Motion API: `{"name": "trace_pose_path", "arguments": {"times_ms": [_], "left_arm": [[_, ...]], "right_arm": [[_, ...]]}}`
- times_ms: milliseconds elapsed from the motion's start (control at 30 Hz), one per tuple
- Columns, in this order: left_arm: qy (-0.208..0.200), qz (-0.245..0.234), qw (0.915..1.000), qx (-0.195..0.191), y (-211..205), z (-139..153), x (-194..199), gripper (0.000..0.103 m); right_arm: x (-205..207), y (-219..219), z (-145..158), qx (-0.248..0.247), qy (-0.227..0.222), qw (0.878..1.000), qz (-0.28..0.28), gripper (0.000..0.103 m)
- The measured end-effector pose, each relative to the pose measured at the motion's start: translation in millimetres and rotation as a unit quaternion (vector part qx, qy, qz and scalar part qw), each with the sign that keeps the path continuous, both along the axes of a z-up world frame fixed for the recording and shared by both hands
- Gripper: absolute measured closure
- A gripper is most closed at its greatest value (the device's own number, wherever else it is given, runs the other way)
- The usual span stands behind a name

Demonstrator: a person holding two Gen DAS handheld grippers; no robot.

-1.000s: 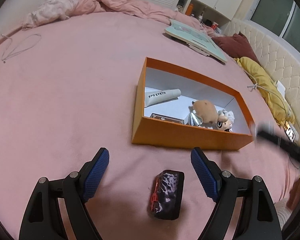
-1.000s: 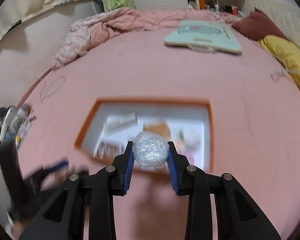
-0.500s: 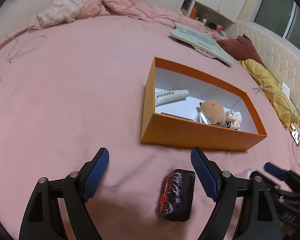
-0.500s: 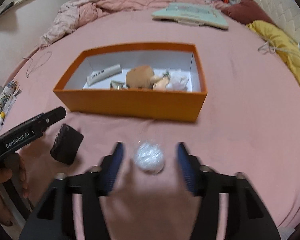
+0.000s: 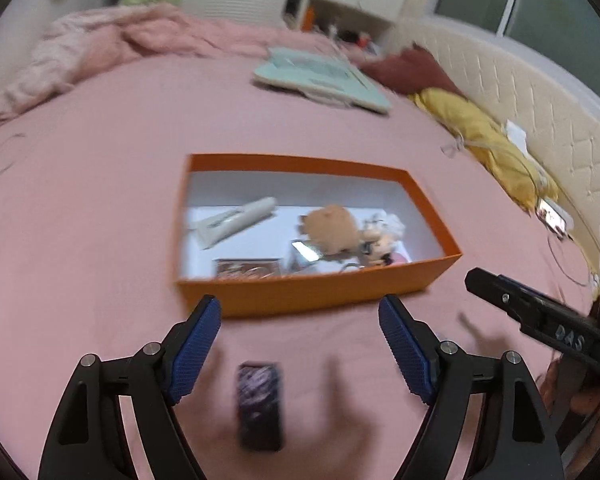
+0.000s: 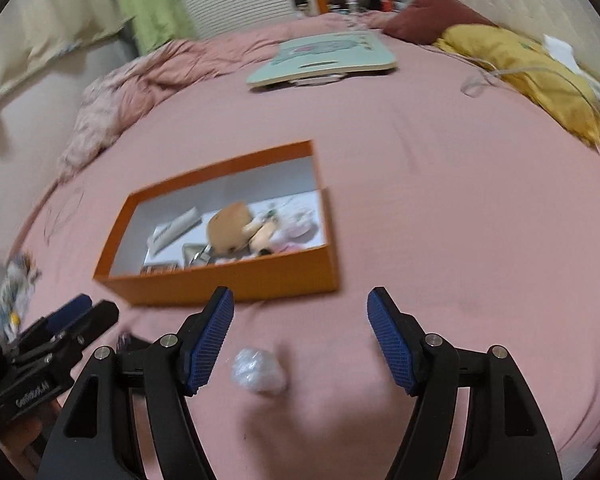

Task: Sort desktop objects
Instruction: 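Lift the wrapped ball out and drop it on the bedspread with right tool, then grasp the tan plush head in the box with left tool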

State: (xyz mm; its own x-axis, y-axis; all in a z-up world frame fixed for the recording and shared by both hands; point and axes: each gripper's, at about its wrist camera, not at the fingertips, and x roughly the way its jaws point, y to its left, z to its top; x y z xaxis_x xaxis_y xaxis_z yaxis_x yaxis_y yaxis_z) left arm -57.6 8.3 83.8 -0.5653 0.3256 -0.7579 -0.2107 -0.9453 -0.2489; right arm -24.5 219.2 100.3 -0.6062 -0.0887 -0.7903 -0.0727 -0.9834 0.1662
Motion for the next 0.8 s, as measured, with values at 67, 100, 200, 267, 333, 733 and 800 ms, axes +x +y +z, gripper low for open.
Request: {"name": "trace_pose_path", "arguments": {"times_ms": [67,100,200,267,333,733,800], "left_arm": [[-0.011,0.001,0.9999,-0.011,14.5,3.8,-21.2,0.027],[-0.019,-0.004,0.9997,-0.017,22.6,4.3,-33.4,0.032],[-0.052,-0.001,0.9979,-0.040,43.5,3.7,-68.4,0.041],[-0.050,-0.001,0.9972,-0.055,56.2,4.9,-84.6,0.041],[-0.062,-0.003,0.9956,-0.070,66.3,0.5,-100.8,0.041],[-0.118,0.000,0.9825,-0.144,82.0,-56.6,-130.7,0.063],[-0.118,-0.005,0.9848,-0.127,75.5,-54.0,-129.0,0.064]], "right_arm": [[-2.1,7.3,1.5,-0.024,-0.006,1.000,-0.012,0.033],[-3.0,9.8,1.8,-0.034,-0.008,0.999,-0.015,0.033],[-3.2,10.0,2.9,-0.037,-0.005,0.999,-0.016,0.033],[-4.2,8.0,3.9,-0.031,-0.002,0.999,-0.013,0.033],[-5.5,7.1,4.2,-0.037,-0.001,0.999,-0.011,0.033],[-8.5,11.3,3.5,-0.069,0.001,0.998,-0.011,0.033],[-8.9,11.0,3.3,-0.069,0.000,0.998,-0.011,0.033]]}}
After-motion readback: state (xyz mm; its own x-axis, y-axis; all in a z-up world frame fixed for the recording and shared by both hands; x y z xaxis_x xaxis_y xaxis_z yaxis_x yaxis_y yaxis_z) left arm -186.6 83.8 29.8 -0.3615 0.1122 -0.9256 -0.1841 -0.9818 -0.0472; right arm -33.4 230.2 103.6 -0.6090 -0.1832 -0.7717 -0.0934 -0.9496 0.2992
